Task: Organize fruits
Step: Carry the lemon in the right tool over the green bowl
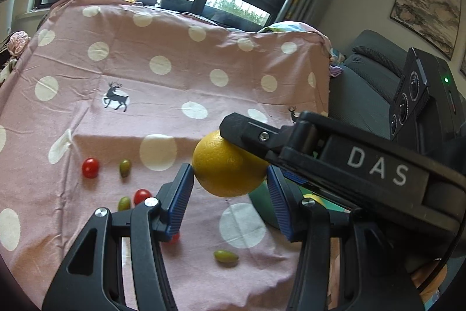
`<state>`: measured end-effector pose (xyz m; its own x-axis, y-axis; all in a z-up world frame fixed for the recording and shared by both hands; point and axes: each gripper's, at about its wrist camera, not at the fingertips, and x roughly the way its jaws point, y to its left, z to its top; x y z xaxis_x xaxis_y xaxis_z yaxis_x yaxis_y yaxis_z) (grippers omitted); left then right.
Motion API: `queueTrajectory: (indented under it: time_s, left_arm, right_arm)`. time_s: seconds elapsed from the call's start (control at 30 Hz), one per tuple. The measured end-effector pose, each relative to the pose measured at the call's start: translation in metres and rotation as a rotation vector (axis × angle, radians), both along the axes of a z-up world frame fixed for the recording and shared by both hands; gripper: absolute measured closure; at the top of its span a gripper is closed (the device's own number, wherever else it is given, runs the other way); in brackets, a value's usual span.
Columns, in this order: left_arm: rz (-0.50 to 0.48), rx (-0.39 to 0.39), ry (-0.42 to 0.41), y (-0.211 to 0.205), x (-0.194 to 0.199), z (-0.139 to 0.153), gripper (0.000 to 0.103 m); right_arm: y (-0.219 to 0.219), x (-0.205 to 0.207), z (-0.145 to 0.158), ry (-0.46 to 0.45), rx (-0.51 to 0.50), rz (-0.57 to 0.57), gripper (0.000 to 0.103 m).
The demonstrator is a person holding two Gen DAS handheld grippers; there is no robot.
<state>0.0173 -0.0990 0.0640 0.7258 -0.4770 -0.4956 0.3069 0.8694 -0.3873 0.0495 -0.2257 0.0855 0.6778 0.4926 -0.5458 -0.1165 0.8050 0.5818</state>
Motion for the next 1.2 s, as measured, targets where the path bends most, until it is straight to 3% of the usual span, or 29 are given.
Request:
queueTrajectory:
  time_s: [0.53, 1.2]
  left_arm:
    - [-0.175, -0.019, 0.009, -0.067, 0.013, -0.007, 0.052]
    - [-0.338, -0.044, 0.092, -0.127, 0.030, -0.030, 0.052]
  right_arm:
    - [-0.071, -0.014, -0.006, 0.017, -0.023, -0.174, 0.051]
    - [-0.133, -0.019, -0.029, 0.115, -0.051, -0.346, 0.050]
